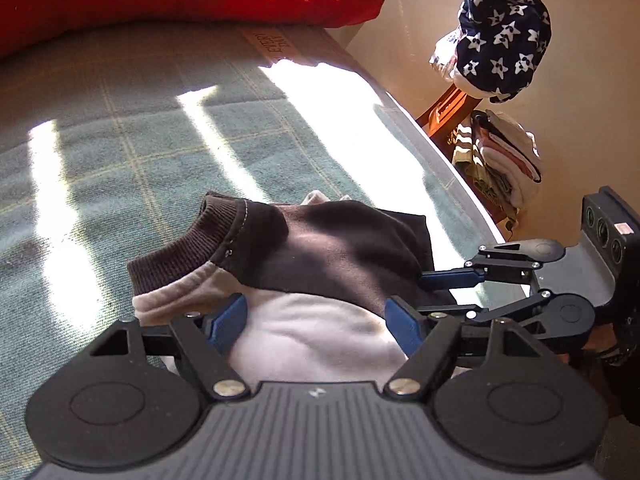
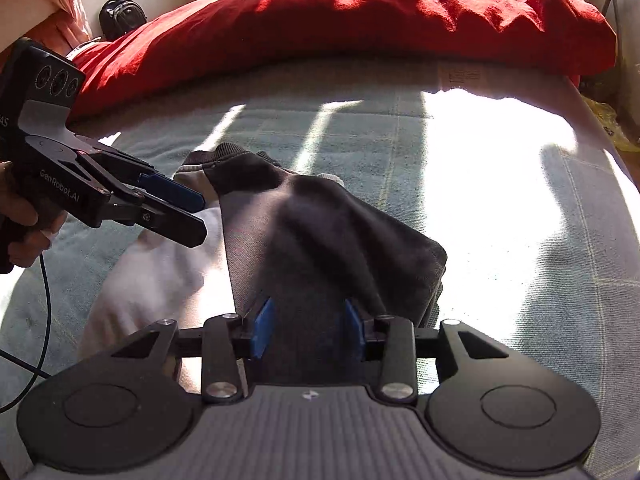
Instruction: Fold clothes
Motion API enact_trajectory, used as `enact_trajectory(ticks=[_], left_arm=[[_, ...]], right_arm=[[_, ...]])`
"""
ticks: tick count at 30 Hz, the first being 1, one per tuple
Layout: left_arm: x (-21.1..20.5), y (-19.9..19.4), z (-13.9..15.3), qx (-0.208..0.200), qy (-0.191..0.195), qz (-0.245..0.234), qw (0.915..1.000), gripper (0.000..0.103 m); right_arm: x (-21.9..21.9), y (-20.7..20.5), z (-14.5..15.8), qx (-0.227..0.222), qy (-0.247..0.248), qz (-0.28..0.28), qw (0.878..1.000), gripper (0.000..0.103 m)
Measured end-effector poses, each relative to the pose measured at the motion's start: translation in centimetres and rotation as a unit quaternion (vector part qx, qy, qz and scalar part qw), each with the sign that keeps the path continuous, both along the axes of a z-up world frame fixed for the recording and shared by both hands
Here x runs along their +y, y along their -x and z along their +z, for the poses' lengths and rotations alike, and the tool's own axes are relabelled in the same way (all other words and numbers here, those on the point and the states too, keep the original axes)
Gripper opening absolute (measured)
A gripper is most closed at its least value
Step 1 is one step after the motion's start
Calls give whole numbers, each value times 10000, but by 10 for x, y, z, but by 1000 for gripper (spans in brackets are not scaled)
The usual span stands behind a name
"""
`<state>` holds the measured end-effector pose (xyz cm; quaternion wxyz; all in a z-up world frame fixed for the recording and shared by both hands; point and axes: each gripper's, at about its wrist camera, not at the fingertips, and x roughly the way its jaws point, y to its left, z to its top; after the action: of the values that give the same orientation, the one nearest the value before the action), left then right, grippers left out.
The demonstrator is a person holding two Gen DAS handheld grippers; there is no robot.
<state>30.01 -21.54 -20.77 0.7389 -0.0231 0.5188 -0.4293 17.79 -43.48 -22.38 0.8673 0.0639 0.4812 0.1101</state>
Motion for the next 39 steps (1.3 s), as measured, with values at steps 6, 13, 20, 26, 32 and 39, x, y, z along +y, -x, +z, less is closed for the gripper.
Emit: enact_trajectory(ticks=[6, 13, 20, 26, 32, 39], left_arm=[[15, 22, 32, 183, 415, 40, 9990, 76], [28, 62, 15, 952, 479, 123, 9942, 77], [29, 70, 26, 829, 581, 406, 9940, 77], [25, 78, 8, 1037, 175, 313, 9940, 76], [21, 74, 19, 878, 303, 371, 9950, 75], [13, 69, 12, 985, 56, 358, 9945, 76]], right_arm=[[-1, 20, 18, -70, -30, -108, 9999, 48], [26, 56, 16, 124, 39, 291, 9995, 61], [42, 60, 6, 156, 304, 438, 9985, 69], [45, 70, 15, 231, 31, 583, 9980, 70], [37, 71, 10, 335, -139, 340, 9988, 71], [23, 68, 22, 234, -319, -18, 9992, 78]])
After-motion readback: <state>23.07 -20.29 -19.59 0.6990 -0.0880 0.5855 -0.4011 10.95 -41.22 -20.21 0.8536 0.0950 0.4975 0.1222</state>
